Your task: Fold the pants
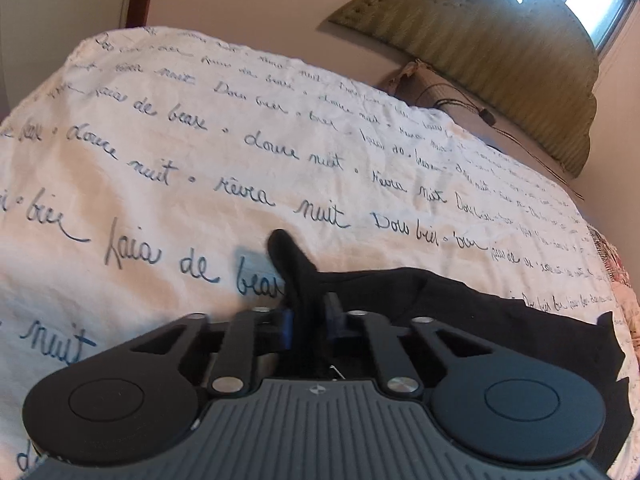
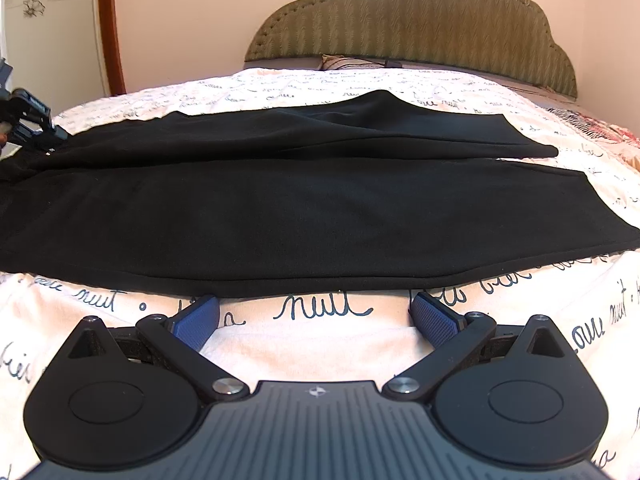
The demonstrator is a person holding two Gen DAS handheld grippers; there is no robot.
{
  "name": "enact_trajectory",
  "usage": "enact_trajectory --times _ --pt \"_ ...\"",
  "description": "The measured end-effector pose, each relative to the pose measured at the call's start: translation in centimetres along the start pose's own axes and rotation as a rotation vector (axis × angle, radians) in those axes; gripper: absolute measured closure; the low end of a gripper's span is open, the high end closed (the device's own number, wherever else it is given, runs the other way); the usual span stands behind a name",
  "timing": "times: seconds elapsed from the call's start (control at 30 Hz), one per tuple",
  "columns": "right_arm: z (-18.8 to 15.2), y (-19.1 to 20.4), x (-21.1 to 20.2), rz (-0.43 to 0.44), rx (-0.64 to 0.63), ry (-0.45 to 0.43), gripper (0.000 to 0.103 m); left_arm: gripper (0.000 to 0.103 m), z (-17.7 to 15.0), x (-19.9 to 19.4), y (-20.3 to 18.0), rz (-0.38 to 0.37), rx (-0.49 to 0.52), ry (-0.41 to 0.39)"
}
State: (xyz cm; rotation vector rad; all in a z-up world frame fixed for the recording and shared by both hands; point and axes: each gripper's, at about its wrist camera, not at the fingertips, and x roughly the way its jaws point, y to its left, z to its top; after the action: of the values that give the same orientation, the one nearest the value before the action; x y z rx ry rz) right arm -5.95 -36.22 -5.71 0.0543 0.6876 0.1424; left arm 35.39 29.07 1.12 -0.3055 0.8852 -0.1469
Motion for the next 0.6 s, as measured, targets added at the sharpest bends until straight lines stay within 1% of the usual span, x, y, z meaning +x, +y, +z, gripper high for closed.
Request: enact_trajectory --times 0.07,0.17,0.23,0.3,0.33,0.37,0.43,0.47,0.53,0.6 --pt "0.5 -0.7 -0.1 0.034 0.001 0.016 0.000 0.099 -0.4 -1.1 -0.3 0.002 0.031 -0.058" --pt "1.6 -1.6 -1.2 0.072 0.064 0.016 0.000 0.099 -1.5 -3.6 -2.4 0.005 0.139 -0.156" --pt "3.3 -2.1 -2.5 0.132 0.087 -0.043 0.000 0.099 -2.2 -5.6 -4.1 -0.009 0.204 -0.220" --pt "5.8 -2.3 -3.6 0.195 0.045 -0.113 0.000 0.099 -2.9 -7.7 -5.5 -0.041 0.249 -0.281" --pt "7.4 -2.1 -3.7 0.234 -0.014 -0.133 0.000 0.099 -3.3 -8.8 -6.3 -0.062 0.268 -0.312" --pt "9.1 -1.7 -3.5 0.283 -0.091 -0.128 0.000 0.099 -3.7 -9.7 -6.9 -0.083 0.286 -0.339" --pt "12.7 -0.5 -2.1 0.400 -0.293 -0.096 0.000 0.099 -4.4 -11.2 -7.8 -0.125 0.316 -0.386" --pt "14.2 0.1 -1.1 0.445 -0.385 -0.080 0.000 0.099 -4.7 -11.8 -8.2 -0.144 0.324 -0.400" --pt "17.1 1.2 1.9 0.509 -0.537 -0.045 0.000 0.099 -5.2 -12.6 -8.8 -0.171 0.338 -0.413" --pt "19.8 2.3 6.1 0.535 -0.649 0.022 0.000 0.099 -5.5 -13.1 -8.9 -0.174 0.354 -0.424"
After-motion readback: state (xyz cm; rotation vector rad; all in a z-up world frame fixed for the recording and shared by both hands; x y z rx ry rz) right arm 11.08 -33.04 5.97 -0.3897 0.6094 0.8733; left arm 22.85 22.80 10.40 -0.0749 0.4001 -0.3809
